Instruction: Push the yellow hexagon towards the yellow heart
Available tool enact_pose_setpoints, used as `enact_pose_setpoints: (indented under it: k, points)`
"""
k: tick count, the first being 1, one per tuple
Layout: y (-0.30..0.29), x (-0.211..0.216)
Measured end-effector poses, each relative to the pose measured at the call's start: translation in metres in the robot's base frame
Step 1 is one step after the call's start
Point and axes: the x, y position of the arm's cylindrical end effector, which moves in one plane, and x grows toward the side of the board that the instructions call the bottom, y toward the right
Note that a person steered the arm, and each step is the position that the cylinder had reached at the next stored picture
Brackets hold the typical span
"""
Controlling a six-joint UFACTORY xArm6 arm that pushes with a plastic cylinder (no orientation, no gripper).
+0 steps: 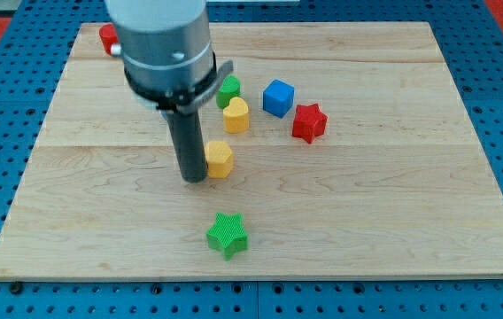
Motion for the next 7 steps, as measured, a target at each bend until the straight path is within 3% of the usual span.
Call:
enact_pose_setpoints:
  k: [1, 5, 6, 7]
  points:
    - [0.008, 0.030]
    - [0.027, 0.010]
    - [0.079, 0.010]
    - [0.041, -0.008]
